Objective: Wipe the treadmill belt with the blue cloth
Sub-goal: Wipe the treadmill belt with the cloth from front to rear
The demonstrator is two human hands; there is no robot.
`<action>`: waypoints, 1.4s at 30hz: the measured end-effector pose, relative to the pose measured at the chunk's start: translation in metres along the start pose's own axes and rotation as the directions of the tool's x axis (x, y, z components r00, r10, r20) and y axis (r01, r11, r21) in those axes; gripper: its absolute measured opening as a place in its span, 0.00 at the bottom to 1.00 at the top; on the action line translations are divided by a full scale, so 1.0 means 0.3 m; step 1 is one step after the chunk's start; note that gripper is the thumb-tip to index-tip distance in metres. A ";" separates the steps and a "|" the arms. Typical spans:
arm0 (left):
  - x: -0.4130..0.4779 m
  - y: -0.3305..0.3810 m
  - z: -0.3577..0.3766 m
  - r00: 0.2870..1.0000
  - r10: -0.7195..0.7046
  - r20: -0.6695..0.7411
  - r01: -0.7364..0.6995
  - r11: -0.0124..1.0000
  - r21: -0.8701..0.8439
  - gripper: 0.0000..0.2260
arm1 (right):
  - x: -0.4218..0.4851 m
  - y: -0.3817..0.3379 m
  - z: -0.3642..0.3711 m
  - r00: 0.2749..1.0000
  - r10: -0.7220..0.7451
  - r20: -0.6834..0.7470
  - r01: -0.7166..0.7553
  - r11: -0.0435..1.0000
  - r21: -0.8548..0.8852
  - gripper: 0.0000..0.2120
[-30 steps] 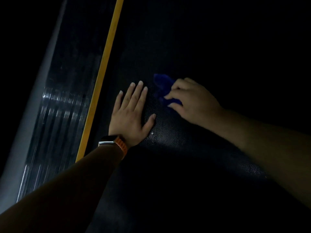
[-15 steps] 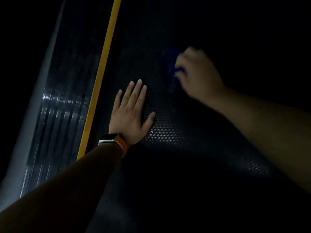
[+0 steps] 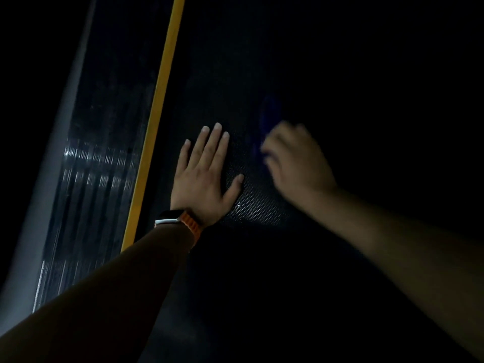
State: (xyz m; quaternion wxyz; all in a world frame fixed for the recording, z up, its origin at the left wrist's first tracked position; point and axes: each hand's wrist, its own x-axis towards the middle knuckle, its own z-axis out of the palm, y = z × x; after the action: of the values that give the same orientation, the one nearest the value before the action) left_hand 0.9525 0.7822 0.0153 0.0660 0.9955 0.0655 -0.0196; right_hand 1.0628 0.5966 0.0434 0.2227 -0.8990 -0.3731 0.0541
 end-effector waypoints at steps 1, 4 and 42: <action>0.001 0.000 -0.001 1.000 -0.002 0.004 0.002 1.000 -0.005 0.35 | -0.077 -0.023 0.001 0.992 -0.107 0.073 0.104 0.994 0.036 0.08; 0.000 -0.001 -0.001 1.000 -0.004 0.001 0.004 1.000 -0.009 0.35 | -0.049 0.047 -0.021 0.942 -0.282 0.183 0.279 0.959 0.042 0.09; -0.033 -0.108 -0.042 0.998 0.068 0.017 -0.067 0.997 -0.035 0.28 | 0.038 0.025 0.058 0.995 -0.018 0.098 0.041 0.969 -0.244 0.27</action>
State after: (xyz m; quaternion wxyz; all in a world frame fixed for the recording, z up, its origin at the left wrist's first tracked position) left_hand 0.9388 0.8146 0.0239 0.0843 0.9956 0.0317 -0.0252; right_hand 1.0711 0.6062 0.0253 0.0927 -0.9104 -0.4005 0.0470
